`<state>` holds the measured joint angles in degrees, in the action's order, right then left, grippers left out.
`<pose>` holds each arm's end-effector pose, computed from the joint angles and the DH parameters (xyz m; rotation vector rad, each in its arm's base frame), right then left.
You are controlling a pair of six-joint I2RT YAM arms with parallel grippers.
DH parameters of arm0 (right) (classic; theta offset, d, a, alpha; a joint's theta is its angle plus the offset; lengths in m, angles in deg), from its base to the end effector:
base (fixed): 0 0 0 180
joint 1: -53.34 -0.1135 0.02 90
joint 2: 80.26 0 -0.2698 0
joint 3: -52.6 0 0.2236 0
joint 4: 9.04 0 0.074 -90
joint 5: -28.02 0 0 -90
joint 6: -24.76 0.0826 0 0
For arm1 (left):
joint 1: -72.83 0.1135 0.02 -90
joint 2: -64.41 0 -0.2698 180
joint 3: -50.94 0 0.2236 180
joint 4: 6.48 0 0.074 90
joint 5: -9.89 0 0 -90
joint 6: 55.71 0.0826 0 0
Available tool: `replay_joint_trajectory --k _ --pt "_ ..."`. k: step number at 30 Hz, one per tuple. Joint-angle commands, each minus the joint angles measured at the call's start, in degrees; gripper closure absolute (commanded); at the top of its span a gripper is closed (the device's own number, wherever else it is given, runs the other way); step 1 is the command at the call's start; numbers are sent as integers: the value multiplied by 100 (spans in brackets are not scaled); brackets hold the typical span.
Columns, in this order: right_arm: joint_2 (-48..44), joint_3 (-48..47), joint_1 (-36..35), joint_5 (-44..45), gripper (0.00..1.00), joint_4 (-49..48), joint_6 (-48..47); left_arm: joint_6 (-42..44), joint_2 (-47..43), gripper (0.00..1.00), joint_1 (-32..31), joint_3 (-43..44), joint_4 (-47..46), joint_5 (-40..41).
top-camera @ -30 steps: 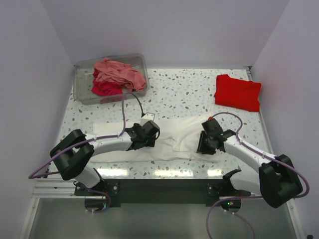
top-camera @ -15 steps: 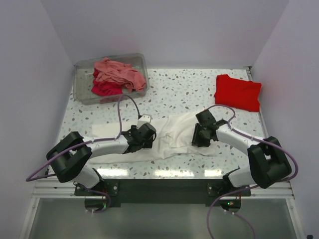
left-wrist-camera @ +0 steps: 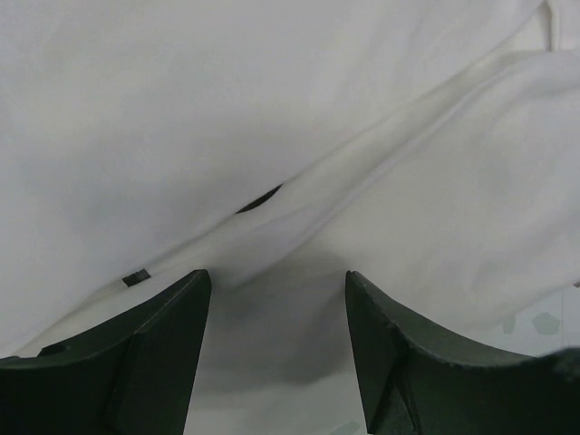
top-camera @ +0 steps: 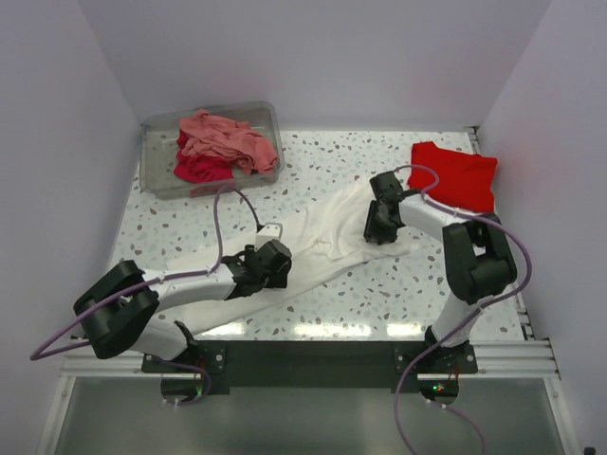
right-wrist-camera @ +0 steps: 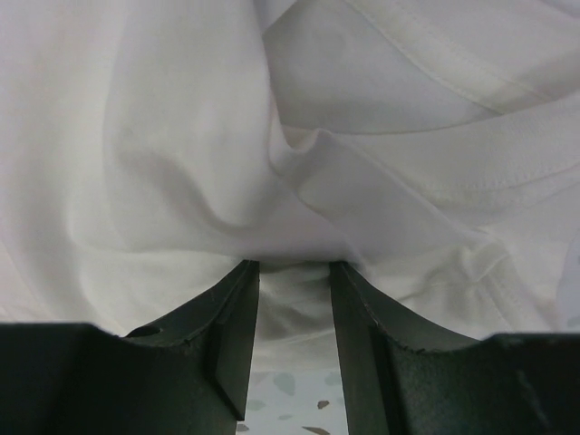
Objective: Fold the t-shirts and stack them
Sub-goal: Fold the tshirt
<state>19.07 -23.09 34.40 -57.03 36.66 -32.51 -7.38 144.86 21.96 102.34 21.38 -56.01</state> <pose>0.3085 0.0983 0.1438 0.3552 2.7550 0.1126 0.1854 -0.1744 0.1458 0.0415 2.4480 -0.1640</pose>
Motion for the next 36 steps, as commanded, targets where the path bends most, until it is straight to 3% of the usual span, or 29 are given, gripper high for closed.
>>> replay_joint_trajectory --k 1,14,17,23,26,36 --pt "534 -561 118 348 59 19 -337 -280 -20 34 -168 178 -69 -124" --pt "2353 -3512 479 736 59 792 -820 -1150 6 34 -880 538 202 95" --pt "2565 -4023 488 701 55 872 -935 -1116 -2 34 -933 793 343 279" --pt "2372 -4666 496 419 37 951 -1269 -598 -230 32 -925 1294 993 938" --pt "2013 -4685 479 270 25 933 -1313 -316 -354 31 -750 1181 1064 1150" --pt "711 -3271 -461 -248 22 583 -989 -236 -565 31 -134 135 757 1229"
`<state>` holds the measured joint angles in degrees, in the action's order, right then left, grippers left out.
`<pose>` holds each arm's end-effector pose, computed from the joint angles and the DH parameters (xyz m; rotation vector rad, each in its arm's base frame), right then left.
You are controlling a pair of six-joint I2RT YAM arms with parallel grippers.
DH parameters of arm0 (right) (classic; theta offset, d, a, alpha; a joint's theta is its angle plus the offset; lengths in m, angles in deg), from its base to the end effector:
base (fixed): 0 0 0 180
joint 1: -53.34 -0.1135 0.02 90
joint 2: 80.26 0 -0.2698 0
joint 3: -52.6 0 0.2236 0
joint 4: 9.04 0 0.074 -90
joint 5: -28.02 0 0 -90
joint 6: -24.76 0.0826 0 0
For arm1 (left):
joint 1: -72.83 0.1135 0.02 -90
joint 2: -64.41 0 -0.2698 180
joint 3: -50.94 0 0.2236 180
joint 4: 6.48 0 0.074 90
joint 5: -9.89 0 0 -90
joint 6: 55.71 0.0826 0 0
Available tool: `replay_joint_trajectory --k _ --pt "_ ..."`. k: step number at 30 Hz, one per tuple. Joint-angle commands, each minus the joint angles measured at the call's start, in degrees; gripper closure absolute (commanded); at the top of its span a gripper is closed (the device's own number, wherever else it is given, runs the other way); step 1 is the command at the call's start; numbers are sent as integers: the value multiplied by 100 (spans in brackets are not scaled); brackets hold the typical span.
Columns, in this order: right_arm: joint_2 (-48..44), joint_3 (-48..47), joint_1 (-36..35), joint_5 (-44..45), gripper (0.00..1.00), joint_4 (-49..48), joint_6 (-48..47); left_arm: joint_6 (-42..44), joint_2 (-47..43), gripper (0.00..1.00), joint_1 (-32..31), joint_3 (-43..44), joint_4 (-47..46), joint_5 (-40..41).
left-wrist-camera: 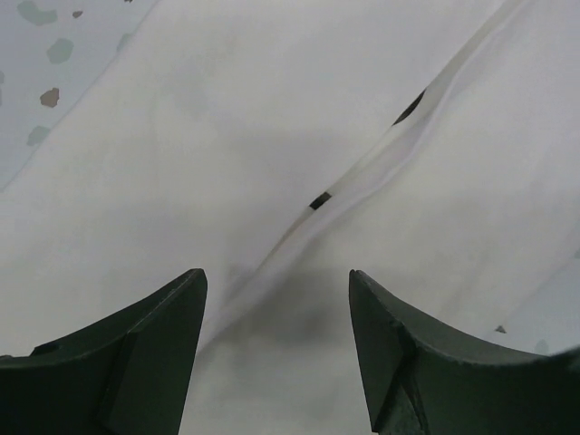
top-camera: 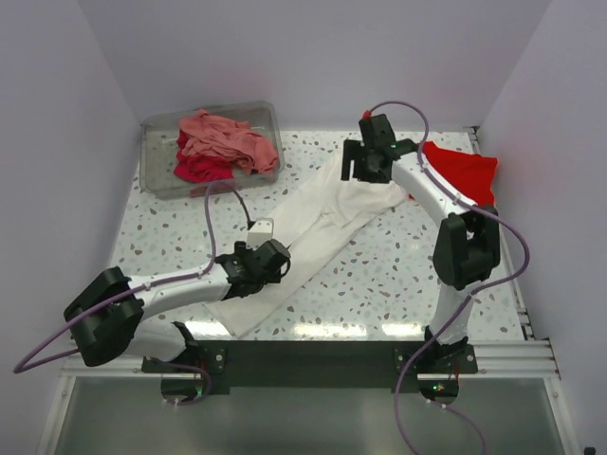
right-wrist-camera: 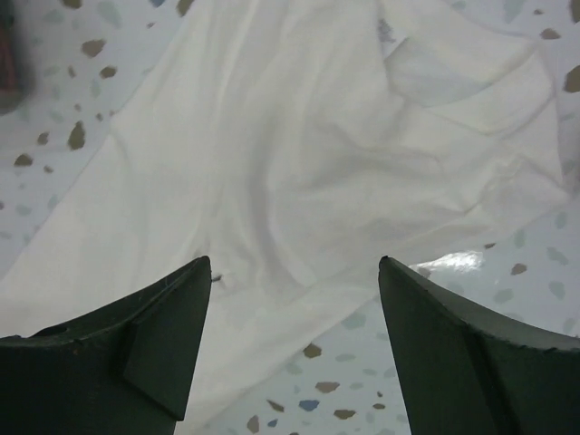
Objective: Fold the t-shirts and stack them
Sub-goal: Fold the tshirt
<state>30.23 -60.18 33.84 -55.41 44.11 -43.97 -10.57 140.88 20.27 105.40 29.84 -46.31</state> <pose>0.4145 0.1368 0.2541 0.0881 2.4566 0.1721 0.1818 -0.1619 0.1706 -0.0442 2.3562 -0.0297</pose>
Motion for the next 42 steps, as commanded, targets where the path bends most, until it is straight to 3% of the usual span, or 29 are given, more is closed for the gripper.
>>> replay_joint_trajectory --k 1,5,13,25,33,42 --pt "-450 588 -474 -524 22 -251 236 74 -167 31 35 -233 -132 241" --pt "-442 1290 -650 -867 22 -681 640 83 -167 31 35 -496 -326 22" --pt "181 1442 -642 -544 22 -515 720 -224 -422 34 0 -953 -695 -707" --pt "806 1512 25 -551 22 -708 755 -1226 325 35 -1195 -770 -1073 -1305" --pt "1535 336 544 -569 22 -322 281 -1323 527 35 -1529 -260 -1389 -1815" --pt "2634 -1361 703 -507 22 214 52 -1376 1335 35 -1837 329 -2400 -2554"
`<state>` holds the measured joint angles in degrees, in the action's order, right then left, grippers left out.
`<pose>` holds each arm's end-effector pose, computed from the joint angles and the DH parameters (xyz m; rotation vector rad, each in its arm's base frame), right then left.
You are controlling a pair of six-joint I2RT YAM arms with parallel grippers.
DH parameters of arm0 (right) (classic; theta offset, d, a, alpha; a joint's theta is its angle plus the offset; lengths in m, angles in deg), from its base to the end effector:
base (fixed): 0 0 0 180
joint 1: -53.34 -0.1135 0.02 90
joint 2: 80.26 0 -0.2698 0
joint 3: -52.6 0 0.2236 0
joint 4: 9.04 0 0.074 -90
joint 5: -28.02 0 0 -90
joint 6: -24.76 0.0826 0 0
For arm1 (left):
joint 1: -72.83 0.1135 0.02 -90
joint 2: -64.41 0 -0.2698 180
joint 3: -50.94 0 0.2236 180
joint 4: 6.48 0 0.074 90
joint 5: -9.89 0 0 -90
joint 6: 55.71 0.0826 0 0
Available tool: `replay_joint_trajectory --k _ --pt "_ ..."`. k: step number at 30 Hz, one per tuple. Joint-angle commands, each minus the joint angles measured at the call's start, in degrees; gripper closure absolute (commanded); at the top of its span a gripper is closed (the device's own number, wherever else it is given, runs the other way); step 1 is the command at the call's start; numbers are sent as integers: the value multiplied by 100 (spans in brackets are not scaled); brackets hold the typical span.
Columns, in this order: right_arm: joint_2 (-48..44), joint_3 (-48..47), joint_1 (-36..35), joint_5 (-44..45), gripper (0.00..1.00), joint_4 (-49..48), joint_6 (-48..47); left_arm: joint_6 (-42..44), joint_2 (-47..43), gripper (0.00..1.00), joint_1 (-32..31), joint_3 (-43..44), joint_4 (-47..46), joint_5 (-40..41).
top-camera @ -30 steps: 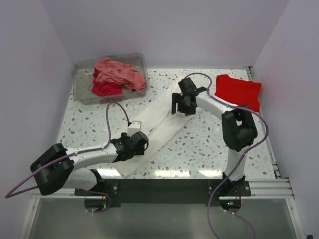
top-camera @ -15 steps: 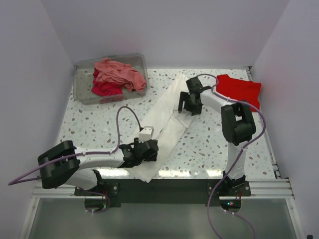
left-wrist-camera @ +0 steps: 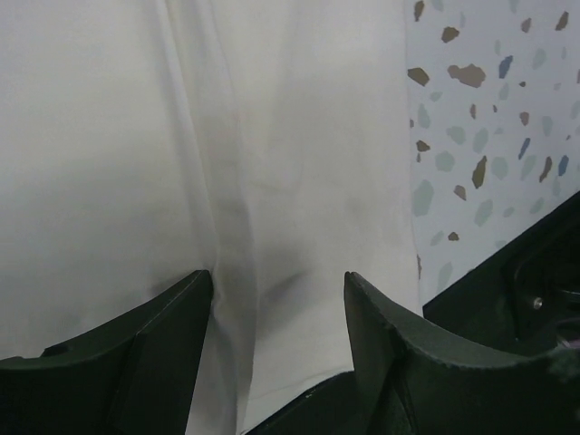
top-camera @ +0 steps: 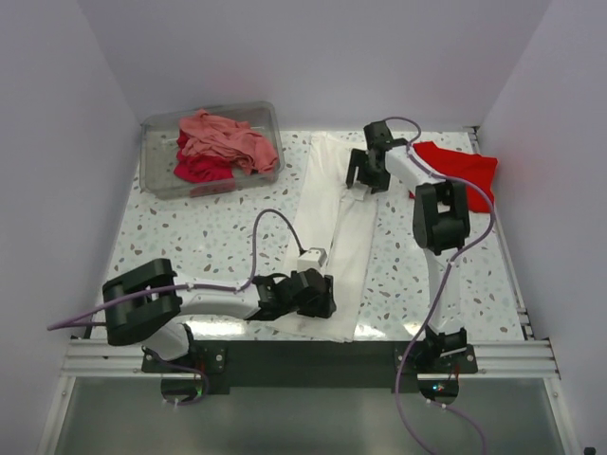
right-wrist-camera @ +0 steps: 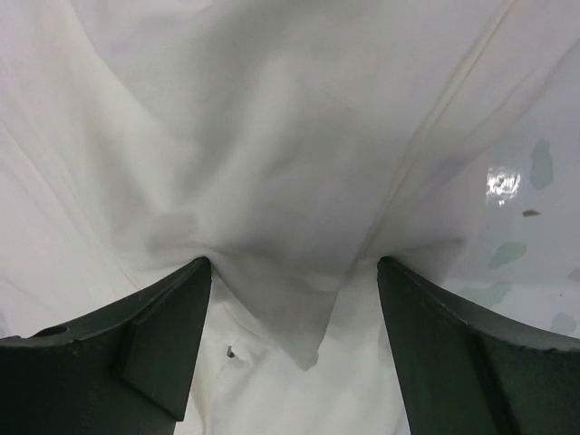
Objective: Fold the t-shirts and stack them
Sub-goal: Fold the tshirt
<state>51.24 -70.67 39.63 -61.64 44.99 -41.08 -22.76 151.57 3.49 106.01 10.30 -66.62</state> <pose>0.4790 0.1164 0.1450 0.2455 2.6629 0.2068 0.1230 -0.2716 0.1479 0.1589 2.5219 -0.7107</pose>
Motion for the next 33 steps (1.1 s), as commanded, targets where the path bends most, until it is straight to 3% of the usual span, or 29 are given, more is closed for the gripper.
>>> replay_joint_trajectory --k 1,9,15,20,21,23,25,28,33 --pt "587 -531 141 98 22 136 -237 -148 345 35 -176 320 -603 -576" --pt "991 -1490 255 -77 20 391 -447 45 768 35 -334 734 -1167 -936" --pt "545 -1579 255 -429 18 321 -641 239 540 35 -352 804 -1492 -981" --pt "-580 -587 264 -412 16 -48 -641 335 -153 34 -352 646 -1080 -403" --pt "-1635 259 247 -220 16 -214 -536 362 -590 33 -343 446 -522 130" --pt "-1915 824 238 -201 16 -338 -431 318 -699 32 -335 313 -186 266" --pt "-2803 1424 220 -210 15 -400 -308 222 -971 32 -282 163 246 592" --pt "-3916 2716 -34 -87 15 -462 -79 11 -1288 32 -229 -171 853 951" --pt "-5194 4580 -1079 598 16 -128 746 -165 -1622 32 -124 -496 1486 1102"
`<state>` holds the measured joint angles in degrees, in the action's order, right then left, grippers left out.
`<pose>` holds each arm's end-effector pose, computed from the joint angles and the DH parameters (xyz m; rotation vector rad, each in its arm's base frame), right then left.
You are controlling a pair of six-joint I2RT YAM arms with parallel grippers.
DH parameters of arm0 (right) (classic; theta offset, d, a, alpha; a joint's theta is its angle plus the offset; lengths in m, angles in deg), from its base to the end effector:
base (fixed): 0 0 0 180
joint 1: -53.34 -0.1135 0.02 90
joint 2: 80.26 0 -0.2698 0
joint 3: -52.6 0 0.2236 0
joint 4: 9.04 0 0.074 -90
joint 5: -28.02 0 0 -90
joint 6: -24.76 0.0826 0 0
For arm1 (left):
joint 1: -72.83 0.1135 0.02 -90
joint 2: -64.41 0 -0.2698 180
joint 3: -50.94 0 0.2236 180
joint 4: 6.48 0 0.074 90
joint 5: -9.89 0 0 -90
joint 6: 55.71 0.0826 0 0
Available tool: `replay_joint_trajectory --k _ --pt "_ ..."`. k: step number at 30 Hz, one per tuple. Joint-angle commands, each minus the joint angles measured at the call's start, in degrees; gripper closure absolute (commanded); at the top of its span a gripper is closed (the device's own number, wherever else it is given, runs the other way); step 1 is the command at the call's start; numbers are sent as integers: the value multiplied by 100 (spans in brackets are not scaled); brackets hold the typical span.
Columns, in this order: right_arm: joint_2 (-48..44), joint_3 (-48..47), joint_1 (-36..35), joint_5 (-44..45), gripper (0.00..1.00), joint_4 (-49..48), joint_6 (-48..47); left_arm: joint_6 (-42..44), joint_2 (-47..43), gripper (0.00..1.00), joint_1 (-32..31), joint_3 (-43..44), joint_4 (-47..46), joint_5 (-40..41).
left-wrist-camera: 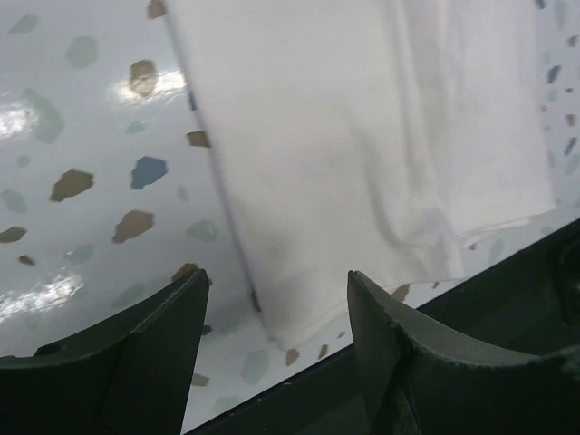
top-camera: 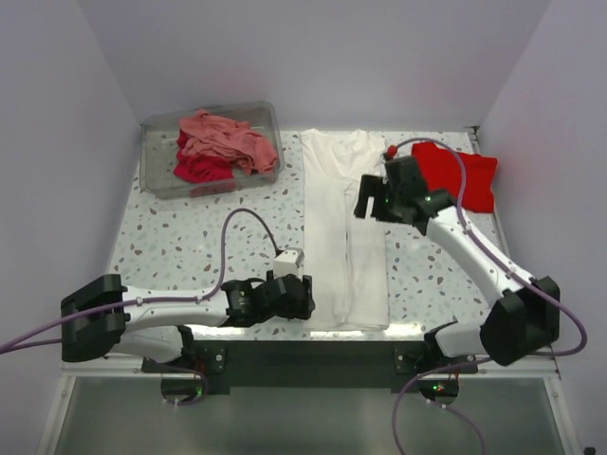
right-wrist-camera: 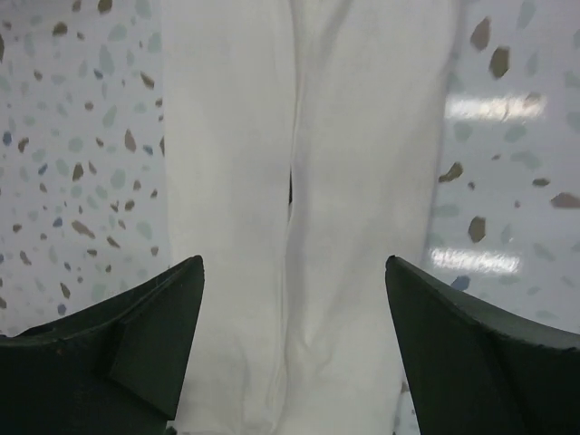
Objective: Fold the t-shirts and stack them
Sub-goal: Fold the tshirt
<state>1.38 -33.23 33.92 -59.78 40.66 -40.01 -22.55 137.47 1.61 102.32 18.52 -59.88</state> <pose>0.2967 0.1012 0.2851 0.1398 2.3851 0.3288 0.1085 -0.2304 0.1788 0.1329 2.4241 -0.6754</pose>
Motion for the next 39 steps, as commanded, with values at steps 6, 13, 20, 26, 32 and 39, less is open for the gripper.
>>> replay_joint_trajectory --k 6,13,20,26,32,39 --pt "-1677 2542 -958 571 18 471 1492 -345 -344 32 82 -259 938 456" --pt "-2284 3149 -1160 650 21 981 1836 -433 -345 33 82 -470 578 131" --pt "-2636 3685 -1599 589 28 1201 2292 -697 -125 36 82 -487 586 95" --pt "-2847 4116 -1837 554 35 1263 2636 -688 77 37 82 -400 534 87" --pt "-3163 4257 -1916 510 39 1500 2811 -706 270 38 73 -373 376 -36" --pt "-3444 4459 -2004 247 47 1447 3005 -706 437 40 73 -364 165 -230"
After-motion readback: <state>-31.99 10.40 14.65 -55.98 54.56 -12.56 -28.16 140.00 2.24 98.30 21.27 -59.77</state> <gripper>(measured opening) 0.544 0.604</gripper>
